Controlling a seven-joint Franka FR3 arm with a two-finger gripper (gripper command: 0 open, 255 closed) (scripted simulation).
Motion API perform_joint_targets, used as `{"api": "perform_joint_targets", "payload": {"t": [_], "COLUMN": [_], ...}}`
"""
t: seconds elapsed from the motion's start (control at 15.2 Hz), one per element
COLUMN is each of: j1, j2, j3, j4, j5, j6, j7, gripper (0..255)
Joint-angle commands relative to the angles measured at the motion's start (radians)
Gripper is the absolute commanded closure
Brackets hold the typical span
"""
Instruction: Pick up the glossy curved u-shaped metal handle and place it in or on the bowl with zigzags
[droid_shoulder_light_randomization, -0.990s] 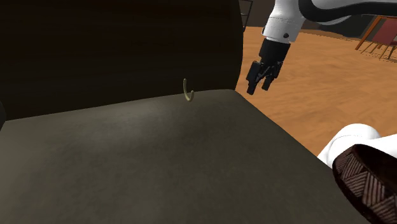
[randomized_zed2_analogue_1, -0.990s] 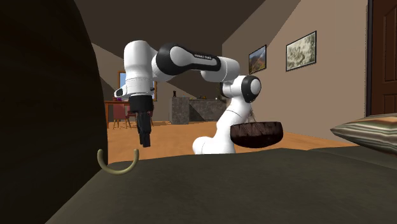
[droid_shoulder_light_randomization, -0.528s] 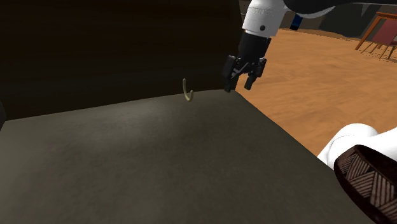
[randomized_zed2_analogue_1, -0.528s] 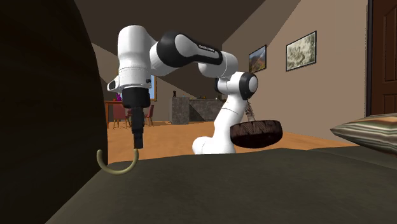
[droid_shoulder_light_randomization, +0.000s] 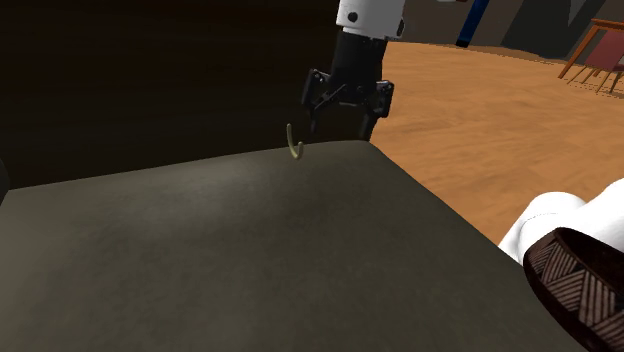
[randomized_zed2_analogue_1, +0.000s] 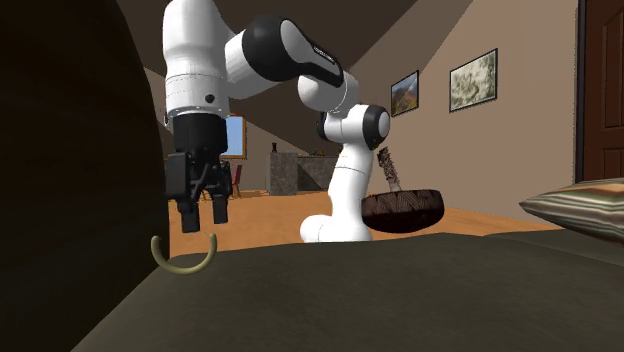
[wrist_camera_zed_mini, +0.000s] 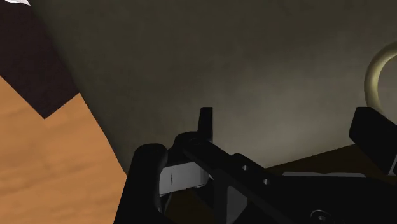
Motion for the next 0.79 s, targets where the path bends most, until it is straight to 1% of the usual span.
{"api": "perform_joint_targets", "payload": {"t": [0.0, 0.13, 0.2, 0.4, 0.66, 0.73], "j1": [0.049, 0.087, 0.098, 0.138, 0.215, 0.232], "j2": [0.079, 0.148, 0.151, 0.153, 0.162, 0.163], "j3": [0.012, 0.012, 0.003, -0.025, -0.085, -0.100], "j4": [0.071, 0.147, 0.149, 0.109, 0.052, 0.052], "j5": [-0.024, -0.052, -0.056, -0.062, -0.077, -0.081], "j6": [0.096, 0.102, 0.102, 0.144, 0.207, 0.208], "j7": [-0.225, -0.153, -0.149, -0.143, -0.131, -0.128], "gripper": [0, 0, 0, 0, 0, 0]}}
